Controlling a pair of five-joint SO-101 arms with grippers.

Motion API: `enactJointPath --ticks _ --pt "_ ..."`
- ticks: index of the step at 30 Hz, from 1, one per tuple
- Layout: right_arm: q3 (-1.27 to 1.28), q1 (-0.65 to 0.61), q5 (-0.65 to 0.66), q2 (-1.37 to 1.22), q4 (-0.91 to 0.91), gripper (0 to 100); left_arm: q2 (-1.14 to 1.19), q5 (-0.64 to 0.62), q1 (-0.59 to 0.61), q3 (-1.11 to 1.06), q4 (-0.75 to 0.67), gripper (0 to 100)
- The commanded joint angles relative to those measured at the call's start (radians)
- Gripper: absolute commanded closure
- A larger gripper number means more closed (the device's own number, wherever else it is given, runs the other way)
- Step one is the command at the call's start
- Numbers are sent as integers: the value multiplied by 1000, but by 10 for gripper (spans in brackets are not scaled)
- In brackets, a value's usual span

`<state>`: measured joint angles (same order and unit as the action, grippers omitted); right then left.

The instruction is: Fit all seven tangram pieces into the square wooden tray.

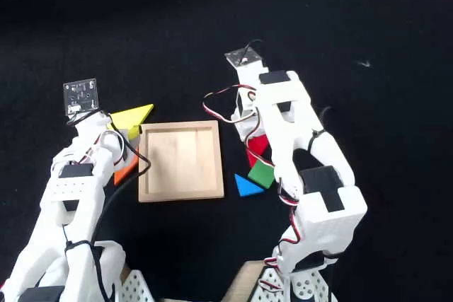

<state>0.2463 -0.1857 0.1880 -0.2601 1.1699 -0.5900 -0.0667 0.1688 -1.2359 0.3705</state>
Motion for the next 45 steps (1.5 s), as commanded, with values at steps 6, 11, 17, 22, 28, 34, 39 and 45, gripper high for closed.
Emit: enactJointPath --ticks 6,11,17,22,28,34,39,45 --pt "-54 14 -5 12 9 577 -5 -5 -12 27 -21 755" --pt "-54 -2 0 12 41 577 -6 -6 -12 27 -21 755" --pt "-48 -37 15 12 43 575 -6 -6 -12 27 -21 755" --pt "-48 -29 18 12 41 574 -6 -6 -10 27 -21 755" --pt "-50 -6 14 12 37 574 -9 -9 -2 28 -21 755" --pt "-50 -5 14 8 34 574 -5 -12 35 30 -49 755" --pt "-58 -12 14 -61 -40 574 -5 -12 31 30 -49 755" --pt "-142 -6 21 -104 35 574 -5 -12 28 30 -49 755"
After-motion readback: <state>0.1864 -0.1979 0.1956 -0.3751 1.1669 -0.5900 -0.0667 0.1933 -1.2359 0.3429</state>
